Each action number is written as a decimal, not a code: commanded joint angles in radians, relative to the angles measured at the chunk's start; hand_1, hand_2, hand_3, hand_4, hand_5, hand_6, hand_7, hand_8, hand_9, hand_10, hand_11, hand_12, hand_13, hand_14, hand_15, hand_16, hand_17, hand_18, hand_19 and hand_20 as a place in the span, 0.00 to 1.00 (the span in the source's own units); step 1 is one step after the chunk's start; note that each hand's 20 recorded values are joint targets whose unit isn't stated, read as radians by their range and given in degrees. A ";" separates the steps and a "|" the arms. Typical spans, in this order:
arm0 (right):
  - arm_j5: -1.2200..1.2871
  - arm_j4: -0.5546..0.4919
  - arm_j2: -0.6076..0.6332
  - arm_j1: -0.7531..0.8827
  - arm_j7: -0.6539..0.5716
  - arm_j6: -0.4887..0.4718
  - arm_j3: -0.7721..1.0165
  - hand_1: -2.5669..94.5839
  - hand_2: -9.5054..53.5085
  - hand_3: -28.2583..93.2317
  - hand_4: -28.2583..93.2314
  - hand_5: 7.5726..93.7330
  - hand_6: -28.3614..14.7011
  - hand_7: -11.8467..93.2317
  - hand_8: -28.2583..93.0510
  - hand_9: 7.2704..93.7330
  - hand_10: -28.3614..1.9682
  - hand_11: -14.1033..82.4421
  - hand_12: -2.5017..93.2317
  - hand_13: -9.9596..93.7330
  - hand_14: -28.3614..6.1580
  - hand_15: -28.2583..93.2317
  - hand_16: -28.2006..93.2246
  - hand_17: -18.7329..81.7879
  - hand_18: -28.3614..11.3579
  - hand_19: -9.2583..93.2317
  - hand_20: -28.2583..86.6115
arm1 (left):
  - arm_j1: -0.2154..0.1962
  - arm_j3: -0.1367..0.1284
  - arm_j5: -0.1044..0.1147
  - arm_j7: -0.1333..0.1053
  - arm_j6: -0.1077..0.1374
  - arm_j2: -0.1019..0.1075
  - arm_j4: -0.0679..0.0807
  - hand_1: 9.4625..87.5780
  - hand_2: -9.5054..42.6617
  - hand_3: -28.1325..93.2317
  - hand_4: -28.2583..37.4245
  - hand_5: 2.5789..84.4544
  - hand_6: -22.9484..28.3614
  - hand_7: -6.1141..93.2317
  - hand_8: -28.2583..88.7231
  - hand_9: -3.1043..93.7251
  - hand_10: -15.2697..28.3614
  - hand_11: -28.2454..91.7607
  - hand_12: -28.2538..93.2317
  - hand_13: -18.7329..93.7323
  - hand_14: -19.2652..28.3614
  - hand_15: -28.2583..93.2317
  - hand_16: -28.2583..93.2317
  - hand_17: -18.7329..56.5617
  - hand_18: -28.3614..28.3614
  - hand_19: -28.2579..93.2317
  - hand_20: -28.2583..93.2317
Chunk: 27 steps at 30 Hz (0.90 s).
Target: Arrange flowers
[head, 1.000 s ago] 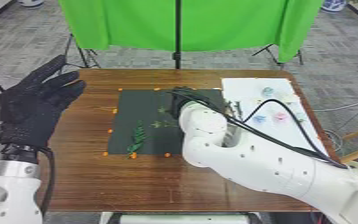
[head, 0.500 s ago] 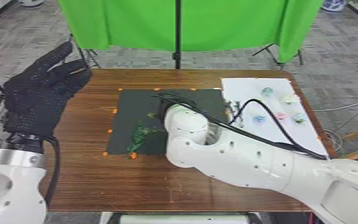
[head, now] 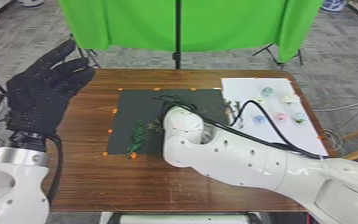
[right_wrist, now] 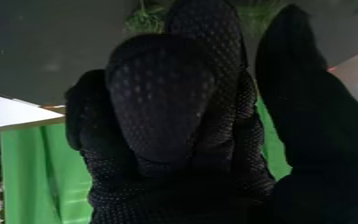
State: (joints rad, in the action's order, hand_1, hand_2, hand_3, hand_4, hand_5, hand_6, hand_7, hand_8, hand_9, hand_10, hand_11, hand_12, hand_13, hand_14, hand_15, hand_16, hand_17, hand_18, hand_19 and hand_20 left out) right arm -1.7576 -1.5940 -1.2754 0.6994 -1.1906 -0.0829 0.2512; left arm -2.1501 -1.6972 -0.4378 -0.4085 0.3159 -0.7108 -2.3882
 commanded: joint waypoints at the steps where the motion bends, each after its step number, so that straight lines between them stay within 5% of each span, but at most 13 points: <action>1: -0.011 -0.040 -0.011 0.016 0.020 0.006 0.013 0.47 0.00 0.78 0.01 0.84 0.61 0.27 0.22 0.99 0.63 0.48 0.22 1.00 0.72 0.66 0.41 0.80 0.34 1.00 0.32 | -0.013 0.001 0.004 -0.007 -0.008 0.005 0.006 0.18 0.32 0.90 0.07 0.43 0.64 0.25 0.15 0.41 0.83 0.50 0.33 0.40 1.00 0.69 0.15 0.14 0.93 0.72 0.34; 6: -0.025 -0.094 0.034 -0.027 0.029 0.073 -0.016 0.43 0.00 0.79 0.01 0.84 0.62 0.27 0.14 0.99 0.62 0.47 0.22 1.00 0.72 0.66 0.41 0.80 0.34 1.00 0.31 | -0.031 -0.011 0.012 -0.028 0.000 0.019 0.000 0.18 0.32 0.89 0.08 0.43 0.64 0.25 0.15 0.41 0.83 0.50 0.33 0.40 1.00 0.69 0.15 0.14 0.93 0.72 0.34; 14: -0.065 -0.241 0.183 0.002 0.018 0.123 0.017 0.39 0.05 0.78 0.03 0.77 0.58 0.25 0.14 0.98 0.57 0.47 0.22 0.99 0.70 0.66 0.41 0.79 0.31 1.00 0.32 | -0.069 -0.046 0.010 -0.015 0.004 0.005 -0.013 0.18 0.32 0.89 0.08 0.43 0.64 0.25 0.15 0.41 0.83 0.50 0.33 0.40 1.00 0.69 0.15 0.14 0.93 0.72 0.34; 18: -0.066 -0.289 0.233 0.068 0.016 0.082 0.056 0.38 0.08 0.78 0.03 0.76 0.56 0.24 0.14 0.98 0.55 0.47 0.22 0.99 0.70 0.66 0.41 0.79 0.30 1.00 0.32 | -0.091 -0.060 0.012 -0.018 0.014 0.003 -0.020 0.18 0.32 0.89 0.08 0.43 0.64 0.25 0.15 0.41 0.84 0.50 0.32 0.40 1.00 0.69 0.15 0.14 0.93 0.72 0.34; 23: -0.024 -0.281 0.246 0.108 0.021 0.045 0.060 0.36 0.10 0.77 0.04 0.77 0.56 0.24 0.14 0.98 0.53 0.47 0.22 0.99 0.69 0.66 0.41 0.79 0.29 1.00 0.33 | -0.083 -0.048 0.019 -0.030 0.017 0.015 -0.015 0.18 0.32 0.89 0.08 0.43 0.64 0.25 0.15 0.41 0.84 0.50 0.33 0.40 1.00 0.69 0.15 0.14 0.93 0.72 0.34; 27: 0.026 -0.273 0.233 0.133 0.030 0.004 0.072 0.36 0.12 0.78 0.04 0.75 0.56 0.24 0.14 0.98 0.52 0.47 0.22 0.98 0.68 0.67 0.40 0.78 0.28 1.00 0.34 | -0.076 -0.045 0.016 -0.018 0.013 0.011 -0.013 0.18 0.32 0.90 0.08 0.43 0.64 0.25 0.15 0.41 0.83 0.50 0.33 0.40 1.00 0.69 0.15 0.14 0.93 0.72 0.34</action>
State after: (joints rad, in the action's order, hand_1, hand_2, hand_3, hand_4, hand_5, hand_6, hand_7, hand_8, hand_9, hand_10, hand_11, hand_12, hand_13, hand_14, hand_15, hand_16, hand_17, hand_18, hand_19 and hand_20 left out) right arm -1.7968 -1.8904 -1.0345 0.7818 -1.1681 -0.0156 0.3252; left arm -2.2262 -1.7523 -0.4276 -0.4340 0.3216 -0.6964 -2.4041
